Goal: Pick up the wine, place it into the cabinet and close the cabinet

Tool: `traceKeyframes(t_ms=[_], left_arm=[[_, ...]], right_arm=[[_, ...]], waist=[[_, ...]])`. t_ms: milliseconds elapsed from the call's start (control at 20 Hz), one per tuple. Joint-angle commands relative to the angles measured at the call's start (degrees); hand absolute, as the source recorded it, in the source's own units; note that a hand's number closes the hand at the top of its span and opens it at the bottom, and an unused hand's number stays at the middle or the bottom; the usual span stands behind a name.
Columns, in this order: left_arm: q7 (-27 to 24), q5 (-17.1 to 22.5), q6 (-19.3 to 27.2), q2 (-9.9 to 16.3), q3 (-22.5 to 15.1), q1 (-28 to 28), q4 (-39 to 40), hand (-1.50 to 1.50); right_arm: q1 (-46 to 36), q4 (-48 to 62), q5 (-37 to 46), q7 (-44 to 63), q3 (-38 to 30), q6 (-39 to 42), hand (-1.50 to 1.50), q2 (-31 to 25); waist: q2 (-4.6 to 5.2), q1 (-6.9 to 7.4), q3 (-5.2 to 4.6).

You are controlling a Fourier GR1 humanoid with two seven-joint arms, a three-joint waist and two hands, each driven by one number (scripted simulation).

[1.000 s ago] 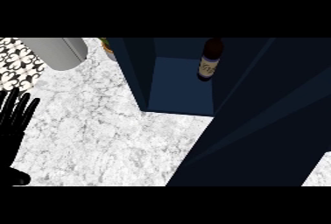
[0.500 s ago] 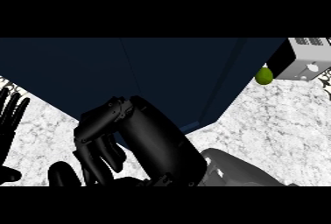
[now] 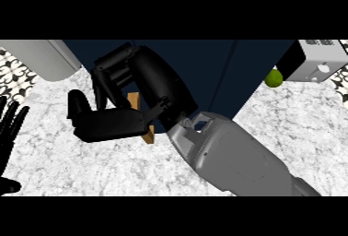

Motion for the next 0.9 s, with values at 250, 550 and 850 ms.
traceKeyframes(t_ms=[250,550,850], left_arm=[[3.3,0.4,-0.5,-0.3,3.2,3.2,-4.9,-1.5],[3.1,0.1,-3.9,-0.3,3.7,-1.8,1.2,-1.5],[4.9,0.7,-2.4,-1.0,3.3,-1.1,-1.4,-1.5]], right_arm=[[3.5,11.9,0.2,-9.5,-7.5,10.1,1.5,-1.6],[-2.9,23.1,1.4,-14.1,-11.8,14.9,1.5,-2.9],[1.3,23.1,2.3,-17.2,-12.2,17.4,1.5,-6.4]], waist=[[-0.12,-0.32,0.07],[0.24,-0.07,0.0],[0.15,-0.4,0.06]])
